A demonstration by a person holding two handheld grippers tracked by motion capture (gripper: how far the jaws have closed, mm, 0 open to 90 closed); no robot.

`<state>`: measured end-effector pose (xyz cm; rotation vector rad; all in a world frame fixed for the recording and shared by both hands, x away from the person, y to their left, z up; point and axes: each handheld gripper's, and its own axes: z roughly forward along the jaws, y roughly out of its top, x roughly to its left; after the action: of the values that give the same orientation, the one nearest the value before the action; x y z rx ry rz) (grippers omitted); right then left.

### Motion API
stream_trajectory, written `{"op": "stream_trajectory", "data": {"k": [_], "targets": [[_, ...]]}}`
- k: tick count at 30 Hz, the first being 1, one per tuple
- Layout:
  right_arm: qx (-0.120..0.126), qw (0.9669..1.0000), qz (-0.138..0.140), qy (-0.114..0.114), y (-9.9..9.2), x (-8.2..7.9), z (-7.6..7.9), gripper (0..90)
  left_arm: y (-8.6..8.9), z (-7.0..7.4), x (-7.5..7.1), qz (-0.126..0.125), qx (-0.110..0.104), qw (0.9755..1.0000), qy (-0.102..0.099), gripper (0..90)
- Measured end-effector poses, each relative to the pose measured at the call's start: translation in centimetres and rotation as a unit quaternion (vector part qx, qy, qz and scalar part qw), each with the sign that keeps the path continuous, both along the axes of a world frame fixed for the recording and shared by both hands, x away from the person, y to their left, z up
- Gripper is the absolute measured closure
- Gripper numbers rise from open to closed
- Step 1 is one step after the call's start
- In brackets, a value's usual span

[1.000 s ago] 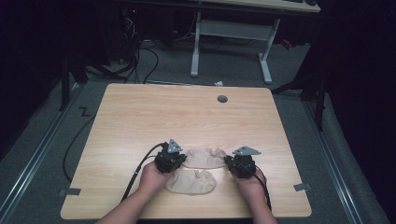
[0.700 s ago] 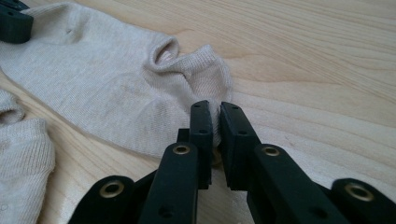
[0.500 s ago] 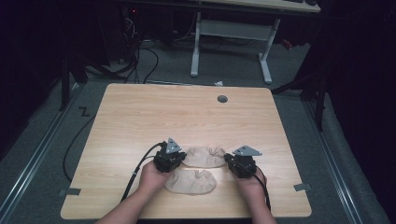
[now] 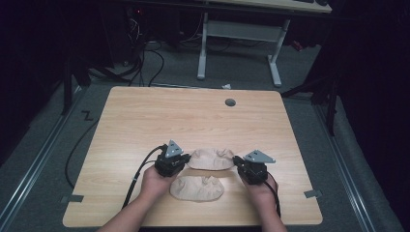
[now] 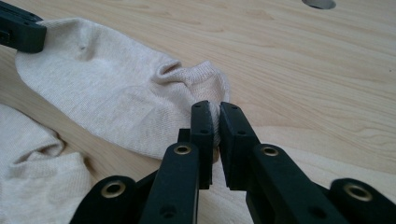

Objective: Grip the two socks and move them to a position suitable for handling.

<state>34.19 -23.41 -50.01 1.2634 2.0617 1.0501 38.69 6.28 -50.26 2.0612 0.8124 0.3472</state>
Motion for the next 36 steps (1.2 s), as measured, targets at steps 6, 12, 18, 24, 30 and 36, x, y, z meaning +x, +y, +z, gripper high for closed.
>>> {"op": "stream_trajectory", "data": {"k": [6,12,18,24,30,36], "targets": [[0.0,0.9999,0.01,-0.007,0.7,0.0,0.4,84.4,0.5,0.2,-0.3,0.004,0.005,0.9999,-0.008,86.5],[0.002,0.9998,0.018,-0.006,1.2,0.1,0.2,84.4,1.5,0.3,-0.6,0.012,0.0,0.9999,-0.004,86.4],[-0.007,0.999,0.041,-0.018,2.3,-0.2,0.8,84.3,3.1,0.9,-1.4,0.022,-0.015,0.9997,-0.002,86.4],[-0.012,0.9981,0.055,-0.025,3.0,-0.3,1.2,84.3,3.9,1.3,-2.2,0.027,-0.016,0.9995,-0.003,86.4],[-0.017,0.9973,0.068,-0.024,3.3,-0.8,1.2,84.3,4.3,1.4,-3.3,0.026,-0.018,0.9995,-0.002,86.4],[-0.017,0.9966,0.075,-0.028,3.2,-1.7,1.3,84.2,4.2,1.3,-3.7,0.024,-0.015,0.9996,0.003,86.4]]}}
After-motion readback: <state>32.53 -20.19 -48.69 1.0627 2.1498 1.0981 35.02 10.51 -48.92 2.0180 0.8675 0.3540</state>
